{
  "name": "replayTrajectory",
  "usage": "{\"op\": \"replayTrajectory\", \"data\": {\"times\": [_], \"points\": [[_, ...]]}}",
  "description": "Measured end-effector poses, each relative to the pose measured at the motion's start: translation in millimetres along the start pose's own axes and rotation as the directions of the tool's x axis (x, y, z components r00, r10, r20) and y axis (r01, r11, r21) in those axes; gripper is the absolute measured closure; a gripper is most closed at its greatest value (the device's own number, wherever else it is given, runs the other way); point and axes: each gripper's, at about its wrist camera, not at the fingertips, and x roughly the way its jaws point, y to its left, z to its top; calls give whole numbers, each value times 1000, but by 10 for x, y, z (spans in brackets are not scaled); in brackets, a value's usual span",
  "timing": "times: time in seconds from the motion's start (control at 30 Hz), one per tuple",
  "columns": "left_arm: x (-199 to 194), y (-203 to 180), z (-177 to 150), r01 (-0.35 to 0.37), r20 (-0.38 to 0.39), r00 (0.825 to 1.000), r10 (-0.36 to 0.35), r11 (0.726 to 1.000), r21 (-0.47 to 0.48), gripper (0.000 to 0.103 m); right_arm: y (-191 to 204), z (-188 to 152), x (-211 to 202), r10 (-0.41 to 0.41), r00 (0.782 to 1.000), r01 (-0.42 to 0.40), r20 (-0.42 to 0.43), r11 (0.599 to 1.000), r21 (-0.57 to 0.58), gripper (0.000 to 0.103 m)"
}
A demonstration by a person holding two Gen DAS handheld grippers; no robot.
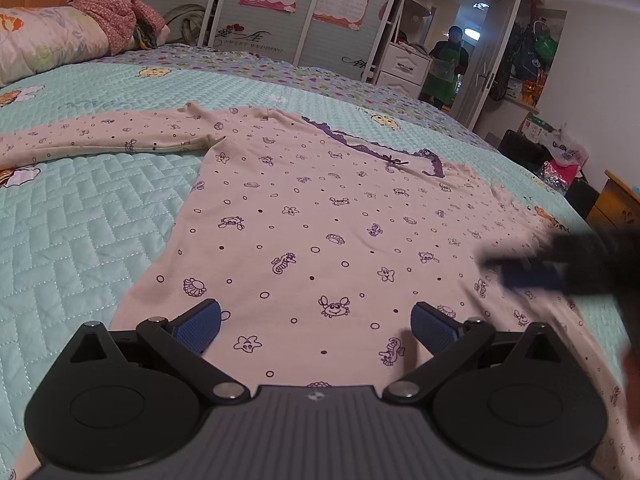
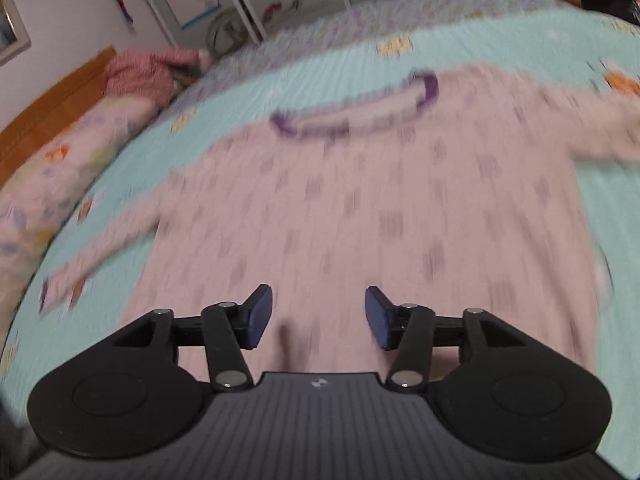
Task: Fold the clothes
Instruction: 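Release the trim and lift both open grippers back from the top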
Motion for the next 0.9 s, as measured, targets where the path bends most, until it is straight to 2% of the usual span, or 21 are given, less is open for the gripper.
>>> {"op": "replayTrajectory", "data": {"times": [0.1,0.2,0.27,0.3,0.37,0.43,0.53,0.63,0.7,0.77,0.83,0.9], "points": [[-15,47,15,21,5,1000,-20,999,-33,0,59,-364,-324,-30,999,30,-27,1000,-2,49],[-108,108,40,38,26,999,-35,995,-93,2,109,-546,-571,-32,999,32,-24,999,-14,48],[-295,60,71,-7,50,999,12,996,-89,3,141,-648,-717,-28,999,27,-22,999,-23,47],[-424,0,84,-42,73,996,46,997,-63,3,158,-699,-790,-26,999,25,-21,999,-27,42],[-705,-129,104,-106,128,986,108,994,-22,2,190,-802,-936,-21,1000,21,-19,999,-36,37],[-973,-231,140,-150,173,973,149,989,-10,0,228,-902,-1060,-15,1000,14,-22,999,-47,37],[-1169,-299,304,-190,183,965,190,982,-17,0,336,-997,-1046,6,999,-10,-50,997,-76,37],[-1155,-186,375,-244,160,953,258,964,-103,0,460,-1042,-989,19,997,-27,-71,994,-105,36],[-1039,-41,279,-199,111,969,219,966,-162,0,507,-1027,-943,21,998,-29,-67,993,-112,36],[-892,46,144,-139,71,986,153,976,-166,0,527,-989,-891,18,998,-24,-55,994,-111,35],[-746,73,57,-101,14,995,104,985,-137,0,440,-945,-805,10,999,-13,-40,996,-85,34],[-569,122,30,-63,-81,995,52,989,-137,0,317,-903,-712,2,1000,-3,-28,999,-49,30]]}}
